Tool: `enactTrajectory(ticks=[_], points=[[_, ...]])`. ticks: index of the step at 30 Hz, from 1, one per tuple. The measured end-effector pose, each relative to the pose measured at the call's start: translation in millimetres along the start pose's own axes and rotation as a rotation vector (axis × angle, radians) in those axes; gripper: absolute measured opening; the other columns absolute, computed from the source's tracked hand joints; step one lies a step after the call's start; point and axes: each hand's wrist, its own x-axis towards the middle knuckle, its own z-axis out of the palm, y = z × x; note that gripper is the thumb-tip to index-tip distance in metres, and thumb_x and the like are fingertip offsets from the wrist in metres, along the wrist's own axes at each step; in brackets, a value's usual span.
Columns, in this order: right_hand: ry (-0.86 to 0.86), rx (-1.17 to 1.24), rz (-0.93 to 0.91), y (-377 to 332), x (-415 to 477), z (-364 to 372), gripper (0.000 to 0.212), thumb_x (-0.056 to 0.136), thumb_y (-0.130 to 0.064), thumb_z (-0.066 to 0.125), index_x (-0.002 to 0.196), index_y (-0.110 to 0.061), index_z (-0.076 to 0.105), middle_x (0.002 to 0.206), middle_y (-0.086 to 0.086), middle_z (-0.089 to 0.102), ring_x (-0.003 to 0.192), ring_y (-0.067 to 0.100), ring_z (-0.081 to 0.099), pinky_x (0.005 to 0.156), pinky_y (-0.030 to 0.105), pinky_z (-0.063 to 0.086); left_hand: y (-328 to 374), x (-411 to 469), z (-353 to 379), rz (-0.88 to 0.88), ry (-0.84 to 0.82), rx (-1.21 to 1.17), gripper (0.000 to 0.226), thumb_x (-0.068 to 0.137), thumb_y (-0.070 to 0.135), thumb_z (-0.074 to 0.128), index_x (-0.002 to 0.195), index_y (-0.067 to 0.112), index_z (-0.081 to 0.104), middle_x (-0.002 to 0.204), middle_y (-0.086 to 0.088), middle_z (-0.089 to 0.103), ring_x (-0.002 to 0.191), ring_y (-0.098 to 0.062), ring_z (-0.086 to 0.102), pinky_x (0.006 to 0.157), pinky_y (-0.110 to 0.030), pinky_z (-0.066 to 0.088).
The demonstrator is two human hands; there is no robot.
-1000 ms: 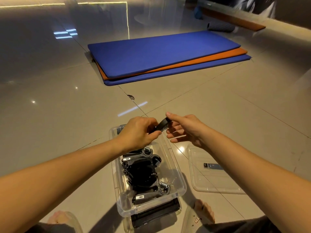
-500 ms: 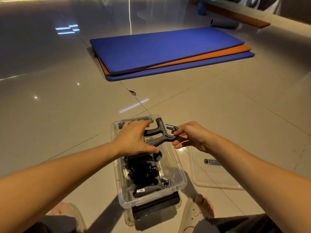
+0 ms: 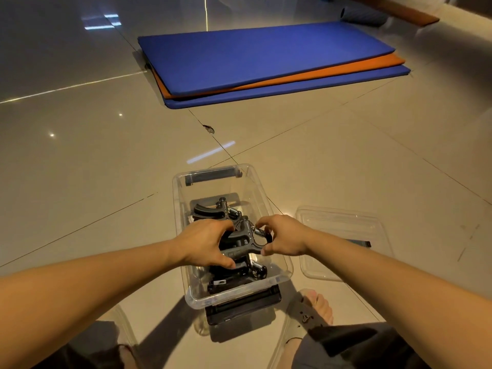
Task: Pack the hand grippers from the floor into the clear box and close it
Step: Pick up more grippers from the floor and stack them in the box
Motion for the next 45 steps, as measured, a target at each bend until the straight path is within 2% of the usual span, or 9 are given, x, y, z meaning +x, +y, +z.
enactTrajectory(ticks=[2,7,10,15,19,26,30,34,45], points=[[0.054,-0.056,-0.024,3.6,0.7,1.2,0.059,0.085,-0.03,0.077,0.139,-0.018,0.056,0.13,0.005,0.064,0.104,0.017,0.059,0.088,0.028,0.046,1.0,-1.2,9.4,-0.016,-0.004,-0.009,0.077,0.062,0.071,0.076,0.124,0.031,0.054,0.112,0.012,0.065,0.094,-0.008,0.058,0.075,-0.026,0.047],[0.247,-0.077,0.019,17.9,4.5,-6.5,0.05,0.091,-0.03,0.069,0.138,-0.019,0.055,0.129,0.003,0.057,0.105,0.022,0.062,0.092,0.033,0.049,4.6,-4.0,26.0,-0.011,-0.013,0.036,0.079,0.062,0.066,0.078,0.128,0.029,0.055,0.115,0.009,0.064,0.104,-0.014,0.061,0.083,-0.031,0.053],[0.233,-0.056,0.043,21.7,5.9,-4.1,0.06,0.09,-0.033,0.071,0.145,-0.019,0.049,0.134,0.003,0.051,0.105,0.023,0.063,0.094,0.036,0.05,4.7,-5.3,37.3,-0.004,-0.019,0.113,0.087,0.064,0.068,0.075,0.137,0.026,0.052,0.125,0.007,0.052,0.111,-0.015,0.052,0.092,-0.034,0.051],[0.218,-0.025,0.057,26.7,8.8,0.8,0.075,0.086,-0.029,0.077,0.151,-0.017,0.042,0.139,0.004,0.049,0.113,0.025,0.061,0.096,0.034,0.047,-2.4,-5.6,52.5,0.04,0.016,0.25,0.088,0.061,0.078,0.062,0.134,0.03,0.056,0.117,0.009,0.043,0.108,-0.012,0.034,0.093,-0.031,0.035],[0.221,-0.012,0.055,29.5,8.2,4.1,0.083,0.083,-0.027,0.079,0.154,-0.018,0.037,0.139,0.004,0.05,0.112,0.025,0.06,0.094,0.033,0.046,1.7,2.4,59.3,0.008,-0.005,0.199,0.097,0.058,0.082,0.063,0.139,0.029,0.056,0.115,0.011,0.045,0.108,-0.012,0.037,0.09,-0.032,0.034],[0.161,0.009,0.033,37.2,6.9,9.0,0.09,0.089,-0.026,0.075,0.161,-0.022,0.02,0.149,0.005,0.045,0.12,0.025,0.056,0.101,0.034,0.043,4.0,7.2,65.7,-0.061,-0.03,0.037,0.103,0.058,0.072,0.08,0.146,0.026,0.051,0.113,0.014,0.039,0.105,-0.009,0.031,0.092,-0.028,0.036],[0.153,0.016,0.032,36.8,6.8,8.4,0.091,0.09,-0.025,0.074,0.161,-0.022,0.018,0.153,0.006,0.042,0.124,0.027,0.055,0.105,0.036,0.043,7.2,8.6,67.1,-0.104,-0.069,-0.004,0.102,0.059,0.064,0.085,0.146,0.022,0.051,0.125,0.007,0.045,0.112,-0.013,0.034,0.099,-0.031,0.042],[0.154,0.015,0.031,36.4,6.7,9.1,0.091,0.09,-0.024,0.074,0.161,-0.022,0.017,0.153,0.006,0.043,0.124,0.027,0.055,0.105,0.037,0.044,7.9,10.1,66.4,-0.093,-0.113,0.003,0.1,0.062,0.06,0.086,0.146,0.019,0.051,0.115,0.01,0.039,0.111,-0.014,0.034,0.1,-0.033,0.044],[0.148,0.023,0.032,37.4,8.9,9.3,0.092,0.089,-0.023,0.075,0.161,-0.022,0.018,0.153,0.006,0.043,0.12,0.025,0.057,0.104,0.034,0.043,6.8,13.4,68.3,-0.043,-0.184,0.143,0.077,0.073,0.054,0.082,0.137,0.019,0.057,0.131,0.001,0.045,0.118,-0.018,0.035,0.103,-0.033,0.042]])
